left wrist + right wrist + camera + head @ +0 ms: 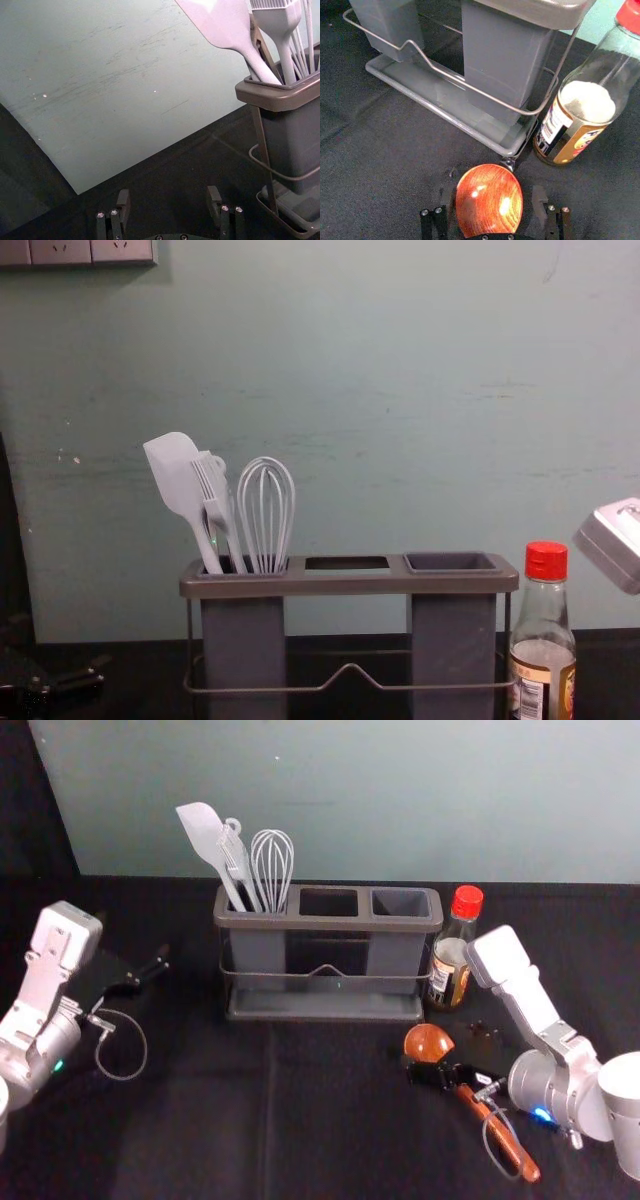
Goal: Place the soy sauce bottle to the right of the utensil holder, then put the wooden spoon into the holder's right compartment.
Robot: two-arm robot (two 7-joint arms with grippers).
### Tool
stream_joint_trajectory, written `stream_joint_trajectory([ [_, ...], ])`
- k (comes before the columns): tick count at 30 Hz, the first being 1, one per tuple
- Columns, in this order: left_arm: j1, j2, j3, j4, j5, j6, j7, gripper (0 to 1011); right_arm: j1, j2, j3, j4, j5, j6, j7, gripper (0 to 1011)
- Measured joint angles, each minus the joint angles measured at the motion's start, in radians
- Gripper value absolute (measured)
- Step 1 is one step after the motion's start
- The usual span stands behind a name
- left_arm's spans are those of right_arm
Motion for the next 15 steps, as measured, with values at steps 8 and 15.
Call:
stream_joint_trajectory([
  [8,0.0,0.0,0.0,0.0,0.0,0.0,0.0,1005,0.005,-0.017,0.011,0.018,-0.006,0.0,0.026,1002],
  [15,0.0,0.0,0.0,0.0,0.0,0.0,0.0,1005,0.026,-0.032,0.007,0.033,-0.022,0.036,0.046,1003],
])
